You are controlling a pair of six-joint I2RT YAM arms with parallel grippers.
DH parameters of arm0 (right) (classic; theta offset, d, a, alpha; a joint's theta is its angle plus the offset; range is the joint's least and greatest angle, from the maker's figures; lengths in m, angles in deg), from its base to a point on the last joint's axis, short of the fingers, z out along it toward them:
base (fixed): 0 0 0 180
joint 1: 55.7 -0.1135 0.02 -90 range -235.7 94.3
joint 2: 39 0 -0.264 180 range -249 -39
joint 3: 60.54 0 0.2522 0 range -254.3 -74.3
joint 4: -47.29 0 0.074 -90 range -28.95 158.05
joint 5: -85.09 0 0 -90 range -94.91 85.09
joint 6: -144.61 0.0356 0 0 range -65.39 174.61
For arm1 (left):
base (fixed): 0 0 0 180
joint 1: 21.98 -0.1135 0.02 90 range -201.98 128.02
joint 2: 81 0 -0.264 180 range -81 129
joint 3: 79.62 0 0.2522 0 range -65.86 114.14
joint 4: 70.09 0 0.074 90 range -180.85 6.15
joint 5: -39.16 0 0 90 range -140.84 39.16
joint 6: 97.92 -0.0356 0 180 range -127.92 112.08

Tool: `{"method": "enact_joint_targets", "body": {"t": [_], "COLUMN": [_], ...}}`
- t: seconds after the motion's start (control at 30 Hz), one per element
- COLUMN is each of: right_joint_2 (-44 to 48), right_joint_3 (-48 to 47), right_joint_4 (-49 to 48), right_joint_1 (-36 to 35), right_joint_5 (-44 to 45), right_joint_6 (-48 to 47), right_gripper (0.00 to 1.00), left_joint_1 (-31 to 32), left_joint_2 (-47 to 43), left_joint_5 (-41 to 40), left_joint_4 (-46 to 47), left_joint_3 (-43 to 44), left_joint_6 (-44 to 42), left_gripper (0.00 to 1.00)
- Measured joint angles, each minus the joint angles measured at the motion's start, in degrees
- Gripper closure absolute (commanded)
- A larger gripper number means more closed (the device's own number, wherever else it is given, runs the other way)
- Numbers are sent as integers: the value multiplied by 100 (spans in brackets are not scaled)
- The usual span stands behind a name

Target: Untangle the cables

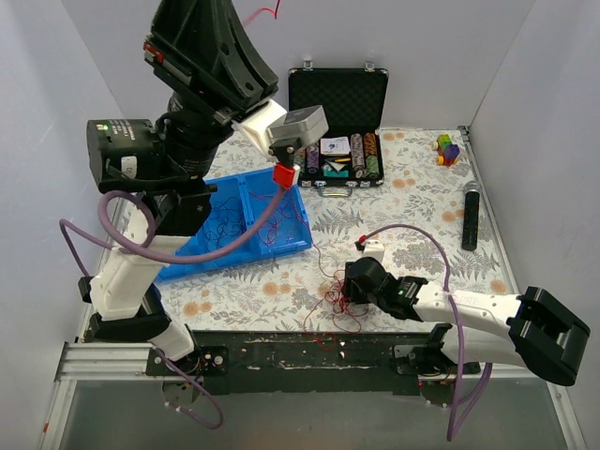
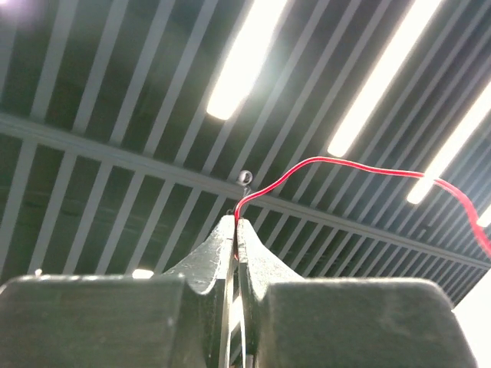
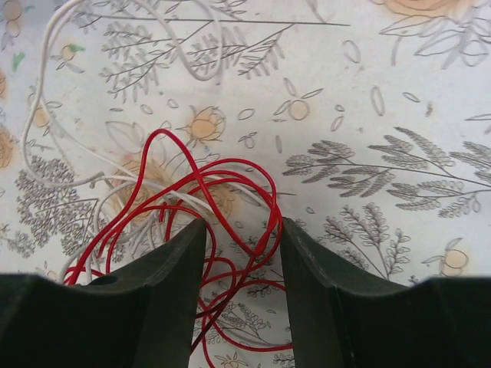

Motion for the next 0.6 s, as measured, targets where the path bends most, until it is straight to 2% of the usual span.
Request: {"method": "enact_joint_targets", "body": {"t": [0.17,0.33,0.47,0.6], "right_joint_2": [-22,31,11,-33], "right_joint_3": [-109,-116,-160,-190], "right_joint_4": [466,723,835,833], "right_joint_1": [179,514,901,1180], "right_joint_5": [472,730,737,675], "right_joint_6": [409,636,658,643], "right_gripper": [52,52,52,52], "left_joint_1": [0,0,0,0], "left_joint_2": [223,-452,-721,-1126], "left_joint_5": [70,-7,-101,-153], "left_joint_4": [-105,-98,-149,-323], "left_joint_3": [828,525,837,793], "left_joint_6": [-2,-4,-7,-9], "left_gripper": [100,100,100,100]}}
